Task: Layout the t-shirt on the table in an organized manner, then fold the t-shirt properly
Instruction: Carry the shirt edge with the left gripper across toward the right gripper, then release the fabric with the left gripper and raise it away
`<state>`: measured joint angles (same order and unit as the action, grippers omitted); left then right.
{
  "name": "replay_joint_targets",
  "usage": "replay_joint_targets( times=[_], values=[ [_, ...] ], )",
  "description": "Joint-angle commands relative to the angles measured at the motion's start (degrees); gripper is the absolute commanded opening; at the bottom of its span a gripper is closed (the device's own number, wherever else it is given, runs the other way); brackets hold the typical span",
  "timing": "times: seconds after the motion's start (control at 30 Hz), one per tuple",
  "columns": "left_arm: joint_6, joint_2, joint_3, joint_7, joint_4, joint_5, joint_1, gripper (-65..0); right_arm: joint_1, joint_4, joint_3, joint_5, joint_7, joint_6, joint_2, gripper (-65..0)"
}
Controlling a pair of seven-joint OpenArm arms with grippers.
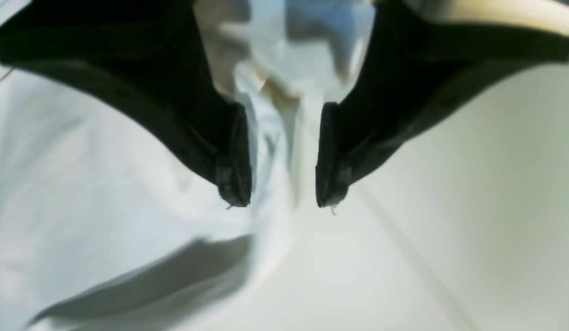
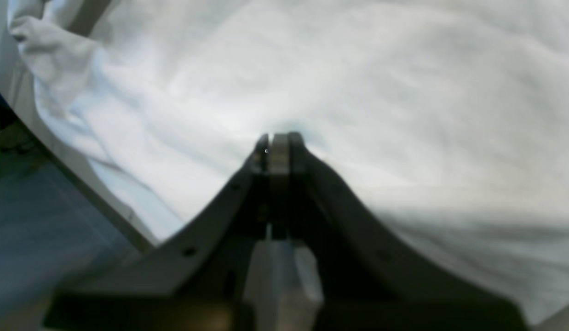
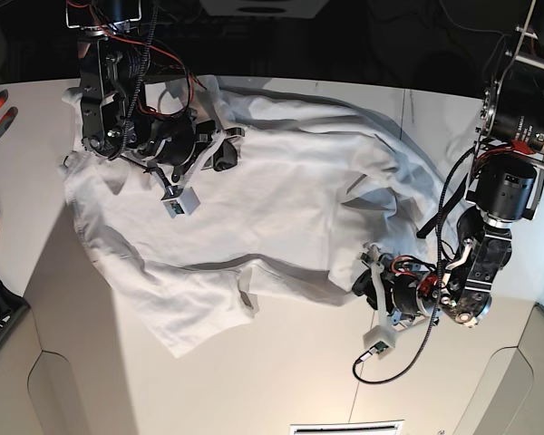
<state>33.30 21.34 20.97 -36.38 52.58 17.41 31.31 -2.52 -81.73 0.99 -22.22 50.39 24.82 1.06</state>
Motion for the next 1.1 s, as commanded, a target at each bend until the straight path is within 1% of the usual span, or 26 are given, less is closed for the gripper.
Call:
replay_joint_targets(
  times=[0.0, 0.07, 0.13, 0.17, 0.27, 0.3, 0.37, 0.47, 0.5, 0.57, 0.67, 0.8, 0.97, 1.07],
  values=[
    [-1.01, 1.86, -0.42, 1.03, 0.94, 1.18, 2.16, -41.0, 0.28, -0.31, 0.0, 1.27, 0.59, -0.61, 0.02, -65.0],
    [-0.87, 3.85, -0.42, 0.98, 1.36, 5.2, 2.16, -41.0, 0.26, -0.31, 0.0, 1.27, 0.39, -0.61, 0.02, -65.0],
    [0.15, 5.7, -0.57, 0.92, 1.84, 8.37, 2.16, -41.0, 0.26, -0.31, 0.0, 1.27, 0.39, -0.61, 0.02, -65.0],
    [0.85, 6.38, -0.96, 0.5, 1.86, 8.66, 2.14, -41.0, 0.28, -0.31, 0.0, 1.27, 0.39, -0.61, 0.02, -65.0],
    [1.07, 7.82, -2.29, -1.38, 1.84, 8.79, 1.75, -41.0, 0.28, -0.31, 0.0, 1.29, 0.37, -0.61, 0.02, -65.0],
    [1.29, 8.11, -2.43, -1.84, 1.84, 8.98, 1.38, -41.0, 0.26, -0.31, 0.0, 1.27, 0.39, -0.61, 0.02, -65.0],
    [3.02, 8.2, -2.47, -2.47, 1.84, 10.36, 0.44, -41.0, 0.28, -0.31, 0.0, 1.27, 0.39, -0.61, 0.02, -65.0],
    [4.44, 8.04, -2.47, -2.6, 1.86, 12.7, -1.64, -40.9, 0.26, -0.31, 0.0, 1.27, 0.39, -0.59, 0.02, -65.0],
    [5.44, 7.91, -2.47, -2.54, 1.86, 13.29, -2.12, -40.9, 0.26, -0.31, 0.0, 1.27, 0.39, -0.61, 0.02, -65.0],
    [6.7, 7.52, -2.47, -2.82, 1.86, 13.25, -2.95, -40.8, 0.26, -0.31, 0.0, 1.27, 0.42, -0.61, 0.02, -65.0],
    [6.7, 7.39, -2.47, -4.57, 1.9, 13.27, -3.96, -36.2, 0.26, -0.31, 0.0, 1.31, 0.42, -0.61, 0.02, -65.0],
    [6.7, 7.82, -2.47, -8.41, 2.29, 14.01, -5.53, -36.1, 0.26, -0.31, 0.0, 1.64, 0.42, -0.61, 0.02, -65.0],
    [6.7, 11.06, -2.71, -13.25, 9.49, 20.57, -9.6, -36.1, 0.26, -0.31, 0.0, 1.9, 0.44, -0.61, 0.02, -65.0],
    [6.7, 13.7, -4.22, -13.86, 17.27, 23.19, -13.35, -36.2, 0.26, -0.31, 0.0, 1.9, 0.44, -0.61, 0.02, -65.0]
  ],
)
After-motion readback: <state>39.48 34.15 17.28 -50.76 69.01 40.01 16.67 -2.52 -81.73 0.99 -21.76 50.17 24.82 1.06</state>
